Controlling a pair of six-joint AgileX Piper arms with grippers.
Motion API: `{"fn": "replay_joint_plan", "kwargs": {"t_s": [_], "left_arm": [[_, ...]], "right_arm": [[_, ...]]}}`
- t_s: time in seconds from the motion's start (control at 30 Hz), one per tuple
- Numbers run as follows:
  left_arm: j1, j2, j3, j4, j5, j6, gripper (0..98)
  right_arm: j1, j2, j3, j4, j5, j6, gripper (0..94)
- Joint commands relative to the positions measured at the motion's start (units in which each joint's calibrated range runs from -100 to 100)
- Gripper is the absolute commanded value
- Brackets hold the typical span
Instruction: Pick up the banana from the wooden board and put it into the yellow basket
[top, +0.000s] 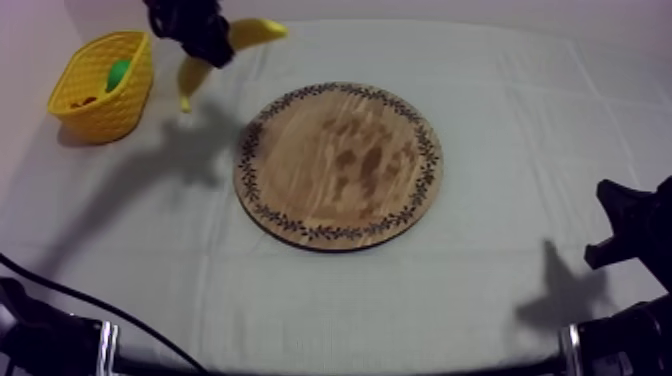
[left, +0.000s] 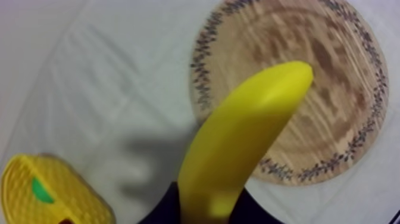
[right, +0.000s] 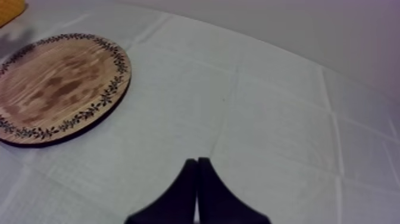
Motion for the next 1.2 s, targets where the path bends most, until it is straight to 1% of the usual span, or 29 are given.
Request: {"fn": "replay_joint_plan", "kwargs": {"t_s": [0.0, 0.23, 0.37, 0.57, 0.8, 1.07, 1.1, 1.17], "left_arm": [[-3.85, -2.82, -0.08, 0.13, -0.17, -0.22, 10.0], [-12.49, -4.89, -2.97, 0.33, -0.16, -1.32, 10.1], [-17.16, -3.14, -5.1, 0.95, -0.12, -2.43, 9.4], [-22.41, 1.96, -9.58, 1.33, -0.08, -4.41, 8.5], [-25.73, 9.22, -13.7, 1.46, -0.01, -6.11, 8.3], [-26.83, 16.13, -13.86, 1.76, -0.46, -7.14, 8.0], [-26.86, 16.62, -13.83, 1.79, -0.59, -7.2, 8.8], [-26.88, 17.28, -13.73, 1.81, -0.74, -7.23, 15.4]], "right_arm": [[0.0, 0.03, -0.03, 0.0, 0.01, 0.01, 0.2], [0.0, 0.03, -0.03, 0.0, 0.01, 0.01, 0.2], [0.0, 0.03, -0.03, 0.0, 0.01, 0.01, 0.2], [0.0, 0.03, -0.03, 0.0, 0.01, 0.01, 0.2], [0.0, 0.03, -0.03, 0.0, 0.01, 0.01, 0.2], [0.0, 0.03, -0.03, 0.0, 0.01, 0.01, 0.2], [0.0, 0.03, -0.03, 0.0, 0.01, 0.01, 0.2], [0.0, 0.03, -0.03, 0.0, 0.01, 0.01, 0.2]]}}
